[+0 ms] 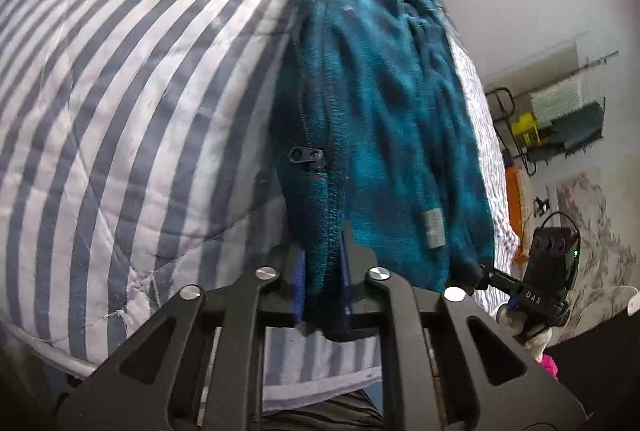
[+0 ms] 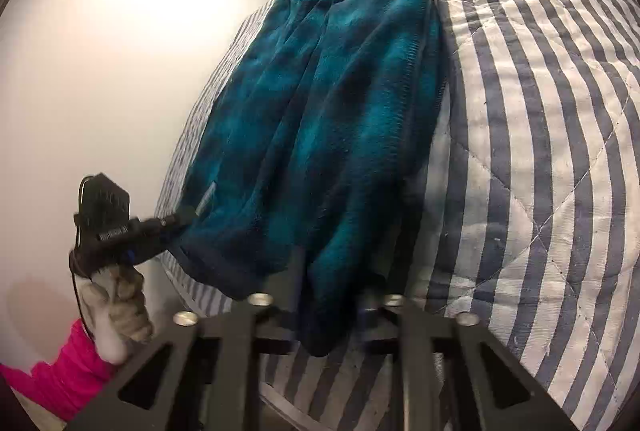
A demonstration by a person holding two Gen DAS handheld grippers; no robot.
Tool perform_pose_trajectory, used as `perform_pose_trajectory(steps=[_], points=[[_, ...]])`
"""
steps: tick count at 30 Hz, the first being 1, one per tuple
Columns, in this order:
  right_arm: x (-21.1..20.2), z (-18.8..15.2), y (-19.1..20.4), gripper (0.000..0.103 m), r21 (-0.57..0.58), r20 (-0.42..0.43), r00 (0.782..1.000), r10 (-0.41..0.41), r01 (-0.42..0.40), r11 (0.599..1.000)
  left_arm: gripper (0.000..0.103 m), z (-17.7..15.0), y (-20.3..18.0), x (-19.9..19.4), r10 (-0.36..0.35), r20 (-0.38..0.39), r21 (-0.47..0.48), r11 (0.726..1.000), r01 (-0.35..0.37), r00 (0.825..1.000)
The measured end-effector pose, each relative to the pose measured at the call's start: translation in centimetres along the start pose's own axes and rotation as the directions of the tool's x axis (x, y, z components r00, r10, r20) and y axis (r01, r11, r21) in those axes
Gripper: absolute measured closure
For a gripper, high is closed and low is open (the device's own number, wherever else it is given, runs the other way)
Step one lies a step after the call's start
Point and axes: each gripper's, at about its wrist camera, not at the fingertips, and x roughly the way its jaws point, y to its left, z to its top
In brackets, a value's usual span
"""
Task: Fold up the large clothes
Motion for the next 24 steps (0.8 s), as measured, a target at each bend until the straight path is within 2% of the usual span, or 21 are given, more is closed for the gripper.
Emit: perform_pose_trajectory(steps=[2, 4, 7, 9, 10, 11, 13, 14, 18, 19, 20, 22, 24], points=[[-1.9, 0.0, 0.6, 0.095, 0.000, 0.032, 0.998, 0.049, -0.050, 0.999, 0.094, 0.5, -0.8, -1.9, -0.040, 0.031, -0.002, 0.999, 0.040, 0.999], [-3.1, -0.1, 0.8, 0.095, -0.009, 0.059, 0.995, 0.081, -0.081, 0.997, 0.094, 0.7, -1.7, -2.8, -0.020, 0.055, 0.048, 0.999, 0.018, 0.998], [-1.9, -0.6, -0.4, 0.095, 0.019, 0.034, 0.998, 0.050, -0.050, 0.999, 0.094, 0.5, -0.9, -1.1, 0.017, 0.015, 0.039, 0.999, -0.017, 1.000], [-0.4, -1.3, -1.0, 0.093, 0.011, 0.002, 1.000, -0.009, 0.009, 1.000, 0.092, 0.0, -0.2, 0.1, 0.030, -0.006, 0.011, 0.999, -0.030, 1.000], [-0.3, -1.5, -1.1, 0.089, 0.004, 0.002, 1.000, -0.009, 0.009, 1.000, 0.084, -0.2, 0.3, 0.4, 0.034, -0.009, -0.005, 0.999, -0.034, 0.999], [-0.4, -1.5, -1.2, 0.085, 0.008, 0.009, 1.000, 0.005, -0.006, 1.000, 0.068, -0.2, 0.6, 0.4, 0.028, -0.014, -0.018, 0.999, -0.029, 0.999], [-1.1, -1.5, -1.4, 0.073, 0.017, 0.028, 0.999, 0.023, -0.024, 1.000, 0.051, -0.5, 1.1, 0.2, -0.009, -0.022, -0.044, 0.999, 0.008, 1.000], [-1.5, -1.4, -1.7, 0.065, 0.016, 0.035, 0.999, 0.024, -0.025, 1.000, 0.050, -0.7, 1.1, 0.1, -0.014, -0.018, -0.043, 0.999, 0.013, 1.000], [-1.0, -1.0, -3.0, 0.065, 0.065, 0.026, 0.998, 0.059, -0.061, 0.996, 0.051, -2.1, 0.7, 1.2, -0.031, -0.053, -0.013, 0.999, 0.030, 0.998], [-0.4, -1.1, -3.1, 0.066, 0.075, 0.016, 0.997, 0.078, -0.079, 0.994, 0.056, -2.3, 0.2, 1.4, -0.017, -0.045, 0.012, 1.000, 0.017, 0.999], [-0.2, -1.0, -3.1, 0.067, 0.072, 0.019, 0.996, 0.090, -0.091, 0.993, 0.070, -2.4, -0.1, 1.7, -0.010, -0.055, 0.027, 1.000, 0.012, 0.998], [0.3, -0.5, -2.8, 0.071, 0.067, 0.012, 0.994, 0.113, -0.113, 0.991, 0.082, -2.3, -0.4, 1.8, -0.014, -0.061, 0.030, 0.999, 0.016, 0.998], [0.1, -0.6, -2.2, 0.085, 0.061, -0.002, 0.993, 0.122, -0.122, 0.991, 0.088, -2.2, -0.4, 1.0, -0.040, -0.058, 0.015, 0.999, 0.041, 0.998]])
